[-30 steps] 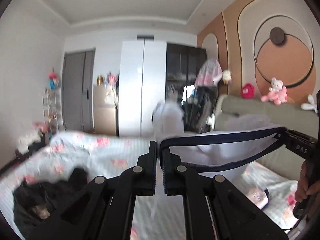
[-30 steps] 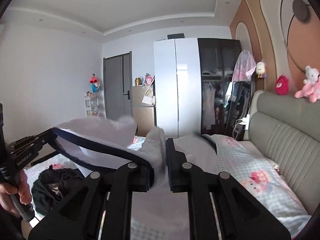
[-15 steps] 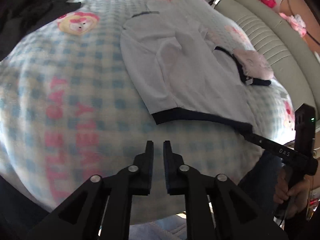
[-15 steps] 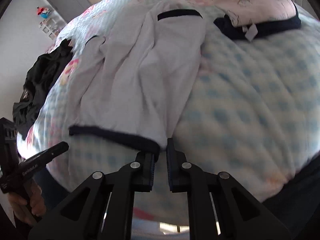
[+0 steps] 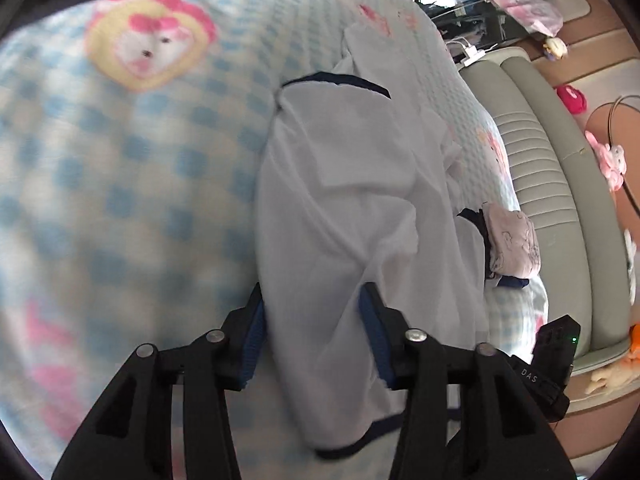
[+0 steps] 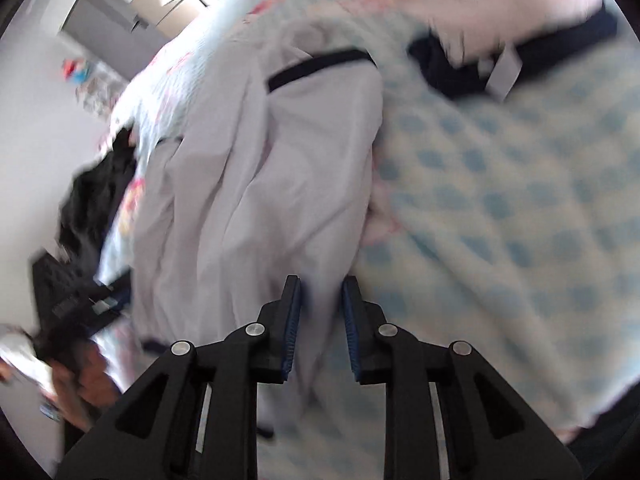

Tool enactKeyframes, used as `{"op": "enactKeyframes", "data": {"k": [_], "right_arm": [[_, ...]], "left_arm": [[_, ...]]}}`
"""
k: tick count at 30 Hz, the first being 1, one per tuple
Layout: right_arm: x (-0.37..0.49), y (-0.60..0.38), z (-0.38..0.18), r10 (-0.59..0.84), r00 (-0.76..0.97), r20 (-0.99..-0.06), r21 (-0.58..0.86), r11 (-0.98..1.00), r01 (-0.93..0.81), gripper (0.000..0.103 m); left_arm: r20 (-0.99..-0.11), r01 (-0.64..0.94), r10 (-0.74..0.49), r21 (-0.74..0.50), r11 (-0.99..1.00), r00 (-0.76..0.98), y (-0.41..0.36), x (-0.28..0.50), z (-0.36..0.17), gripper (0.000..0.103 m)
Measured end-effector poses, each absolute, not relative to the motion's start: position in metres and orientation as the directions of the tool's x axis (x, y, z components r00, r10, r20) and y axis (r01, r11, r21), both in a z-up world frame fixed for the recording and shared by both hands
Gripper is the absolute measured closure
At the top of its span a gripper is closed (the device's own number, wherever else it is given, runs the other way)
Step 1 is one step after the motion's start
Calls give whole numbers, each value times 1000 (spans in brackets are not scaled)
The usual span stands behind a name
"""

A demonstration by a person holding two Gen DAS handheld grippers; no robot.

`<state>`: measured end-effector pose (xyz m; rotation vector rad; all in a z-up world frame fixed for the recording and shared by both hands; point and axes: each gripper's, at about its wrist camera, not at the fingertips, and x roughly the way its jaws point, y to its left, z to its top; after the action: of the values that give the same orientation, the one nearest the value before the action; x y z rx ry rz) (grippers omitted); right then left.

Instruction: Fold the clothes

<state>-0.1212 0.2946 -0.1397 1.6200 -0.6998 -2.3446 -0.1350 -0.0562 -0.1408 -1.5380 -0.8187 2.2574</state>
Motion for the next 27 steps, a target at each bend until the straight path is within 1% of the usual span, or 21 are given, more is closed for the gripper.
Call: {"op": "enactKeyframes", "data": {"k": [1, 3, 4, 8, 14, 16, 19, 20, 21, 22, 23, 24, 25, 26, 27], "right_arm": [[-127, 293, -142, -434, -375, -819, 500, -861, -96, 83], [-130, 282, -143, -411, -372, -832, 463, -884, -60, 96], [-130, 276, -142, -397, -376, -837, 440, -897, -31, 99], [-119, 278, -133, -337, -420, -843, 380, -925, -21, 102], [-92, 311, -106, -314, -481, -818, 385, -921, -53, 102], [-78, 320, -99, -287, -490, -823, 359, -932, -58, 102], [-60, 332, -91, -251, -486, -837, 317, -946, -59, 102], [-60, 332, -93, -260, -473, -842, 320, -946, -49, 101], [-61, 332, -95, -273, -461, -845, 326, -944, -39, 101], [-66, 329, -96, -292, -447, -846, 339, -941, -26, 100], [-72, 326, -98, -313, -433, -846, 353, -936, -13, 95], [-79, 321, -99, -319, -424, -848, 355, -935, -5, 91], [-86, 315, -98, -319, -428, -846, 352, -936, 4, 82], [-93, 310, -97, -318, -434, -843, 347, -938, 13, 67], [-101, 305, -99, -326, -427, -843, 350, -936, 22, 56]], "left_arm": [[-773, 71, 498, -566, -822, -394, -52, -136, -139, 98], [-794, 60, 447, -513, -856, -411, -46, -133, -133, 98], [-793, 60, 438, -508, -860, -424, -49, -128, -128, 99], [-772, 75, 428, -518, -852, -469, -68, -109, -108, 99], [-723, 106, 436, -570, -815, -536, -99, -61, -79, 100], [-729, 147, 410, -566, -811, -547, -104, -44, -80, 100], [-748, 152, 421, -562, -813, -512, -106, -44, -94, 99], [-753, 150, 432, -565, -811, -497, -107, -47, -97, 96], [-762, 148, 412, -544, -826, -500, -105, -53, -94, 92], [-772, 146, 380, -512, -846, -510, -102, -59, -89, 77], [-767, 136, 358, -496, -858, -533, -100, -64, -83, 50], [-755, 125, 341, -484, -866, -561, -97, -69, -76, 38], [-747, 114, 340, -482, -868, -570, -95, -75, -71, 29], [-742, 104, 346, -485, -868, -574, -92, -81, -68, 29], [-746, 91, 346, -475, -875, -569, -89, -87, -67, 29]]}}
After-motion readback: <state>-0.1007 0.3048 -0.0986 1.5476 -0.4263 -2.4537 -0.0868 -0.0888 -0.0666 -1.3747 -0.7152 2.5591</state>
